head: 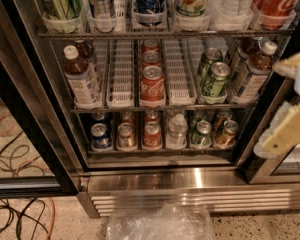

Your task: Pick water bottle from top shelf of fridge

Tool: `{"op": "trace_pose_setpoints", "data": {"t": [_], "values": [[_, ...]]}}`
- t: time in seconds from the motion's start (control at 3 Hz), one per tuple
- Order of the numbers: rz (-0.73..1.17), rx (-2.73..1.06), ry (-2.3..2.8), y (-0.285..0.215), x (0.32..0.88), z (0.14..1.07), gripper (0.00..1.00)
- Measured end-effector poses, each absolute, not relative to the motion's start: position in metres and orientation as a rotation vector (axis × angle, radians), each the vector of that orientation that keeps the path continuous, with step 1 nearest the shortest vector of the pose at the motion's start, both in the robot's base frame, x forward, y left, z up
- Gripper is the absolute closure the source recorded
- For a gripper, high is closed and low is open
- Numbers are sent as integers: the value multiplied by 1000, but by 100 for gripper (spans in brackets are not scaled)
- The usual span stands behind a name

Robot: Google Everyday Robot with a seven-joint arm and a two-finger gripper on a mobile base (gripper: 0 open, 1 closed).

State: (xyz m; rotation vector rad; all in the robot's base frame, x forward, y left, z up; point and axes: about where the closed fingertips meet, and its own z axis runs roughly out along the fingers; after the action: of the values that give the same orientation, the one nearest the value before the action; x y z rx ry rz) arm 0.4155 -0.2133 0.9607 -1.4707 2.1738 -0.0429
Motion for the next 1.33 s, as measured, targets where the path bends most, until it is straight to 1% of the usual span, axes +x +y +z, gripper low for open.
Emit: {"op": "trace_pose_setpoints", "data": {"t": [0.33,0.67,1.0,1.33], "values": [[14,-1325,2100,-223,399,940,0],[-5,-1238,2028,-228,404,956,0],[-4,-1238,2027,-227,405,956,0],[66,-1134,1997,-216,411,966,0]]}}
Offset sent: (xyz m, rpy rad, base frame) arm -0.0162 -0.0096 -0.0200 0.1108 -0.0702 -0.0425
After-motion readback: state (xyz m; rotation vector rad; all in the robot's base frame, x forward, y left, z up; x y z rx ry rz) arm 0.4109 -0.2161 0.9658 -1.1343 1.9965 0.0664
